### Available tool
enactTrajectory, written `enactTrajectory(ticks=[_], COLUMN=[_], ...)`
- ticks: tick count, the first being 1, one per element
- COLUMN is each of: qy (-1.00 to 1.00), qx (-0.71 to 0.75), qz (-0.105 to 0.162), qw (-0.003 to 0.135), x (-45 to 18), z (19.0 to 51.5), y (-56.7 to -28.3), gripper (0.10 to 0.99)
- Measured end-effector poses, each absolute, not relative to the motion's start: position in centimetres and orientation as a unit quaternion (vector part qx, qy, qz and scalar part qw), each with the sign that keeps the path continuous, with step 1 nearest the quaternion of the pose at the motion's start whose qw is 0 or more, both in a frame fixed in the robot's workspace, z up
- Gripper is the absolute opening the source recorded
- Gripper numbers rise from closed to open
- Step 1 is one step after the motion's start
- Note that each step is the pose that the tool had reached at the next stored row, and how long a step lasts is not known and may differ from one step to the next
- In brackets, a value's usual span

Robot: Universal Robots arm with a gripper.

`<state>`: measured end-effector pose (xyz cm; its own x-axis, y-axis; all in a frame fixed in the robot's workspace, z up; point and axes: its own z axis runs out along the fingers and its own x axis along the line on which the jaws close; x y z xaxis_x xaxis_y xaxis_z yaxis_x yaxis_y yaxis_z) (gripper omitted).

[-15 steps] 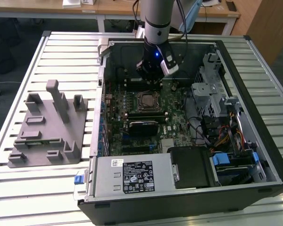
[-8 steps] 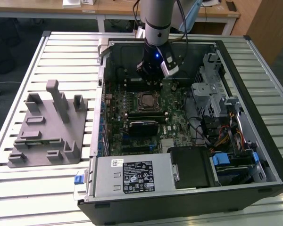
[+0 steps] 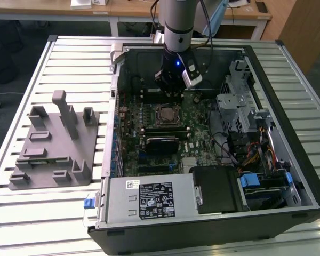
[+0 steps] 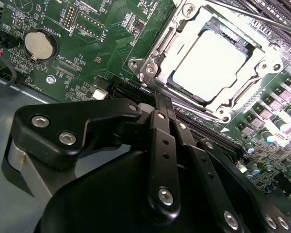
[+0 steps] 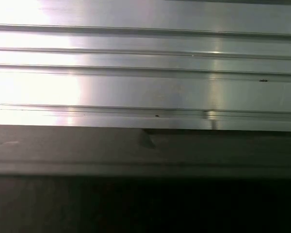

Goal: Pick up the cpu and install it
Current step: 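Install the first cpu locking lever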

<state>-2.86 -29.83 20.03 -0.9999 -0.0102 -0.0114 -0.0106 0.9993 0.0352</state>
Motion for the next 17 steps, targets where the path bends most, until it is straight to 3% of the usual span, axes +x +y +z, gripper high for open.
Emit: enactTrajectory(ticks=[17], qy=[1.0], qx=[-0.005], qz=[0.005], qw=[0.004], x=[-2.86], z=[19.93], y=[-29.83], gripper=[0.114])
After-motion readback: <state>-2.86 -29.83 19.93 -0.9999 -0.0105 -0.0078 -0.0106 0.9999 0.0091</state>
